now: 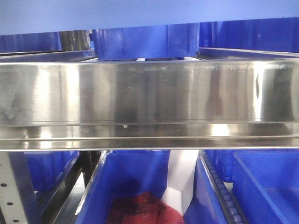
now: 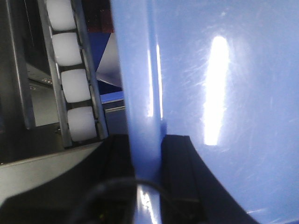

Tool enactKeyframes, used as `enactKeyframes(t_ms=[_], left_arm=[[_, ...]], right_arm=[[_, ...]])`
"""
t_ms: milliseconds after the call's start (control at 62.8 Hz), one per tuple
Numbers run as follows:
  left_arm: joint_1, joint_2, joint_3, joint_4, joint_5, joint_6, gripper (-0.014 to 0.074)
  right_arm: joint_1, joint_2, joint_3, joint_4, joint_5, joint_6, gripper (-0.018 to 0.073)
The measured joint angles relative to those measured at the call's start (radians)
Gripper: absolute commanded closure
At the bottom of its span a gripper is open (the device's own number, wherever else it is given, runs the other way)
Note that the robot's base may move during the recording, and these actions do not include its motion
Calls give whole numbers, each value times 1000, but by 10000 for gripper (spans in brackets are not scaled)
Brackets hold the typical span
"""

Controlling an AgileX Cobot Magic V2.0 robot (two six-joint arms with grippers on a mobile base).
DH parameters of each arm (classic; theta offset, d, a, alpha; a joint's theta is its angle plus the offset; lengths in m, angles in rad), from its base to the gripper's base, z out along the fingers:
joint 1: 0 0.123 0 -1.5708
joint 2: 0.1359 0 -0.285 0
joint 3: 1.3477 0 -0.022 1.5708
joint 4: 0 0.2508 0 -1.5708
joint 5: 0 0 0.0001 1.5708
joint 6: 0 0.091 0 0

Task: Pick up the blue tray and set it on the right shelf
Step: 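Carry the tray with both grippers up to the steel shelf rack, then lower the tray onto the upper shelf rollers with both grippers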

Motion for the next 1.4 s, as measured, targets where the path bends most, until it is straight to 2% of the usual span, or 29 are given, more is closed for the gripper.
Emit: enactKeyframes(t_ms=[477, 684, 844, 987, 1225, 1401], left_arm=[[0, 19, -8, 2, 0, 26, 644], [2, 77, -145, 54, 15, 41, 644], [46, 151, -317, 83, 27, 52, 644], [109, 250, -406, 71, 31, 76, 644], [154, 402, -415, 50, 3, 97, 644], [160, 486, -415, 53, -17, 101, 644]], right_arm=[[0, 0, -6, -3, -8, -2, 504], [-4, 40, -135, -21, 26, -12, 504], [-28, 147, -298, -37, 46, -40, 504], [-67, 268, -400, -41, 43, -50, 504], [-128, 456, -418, -18, 16, -56, 504], [-148, 577, -418, -16, -5, -56, 504]])
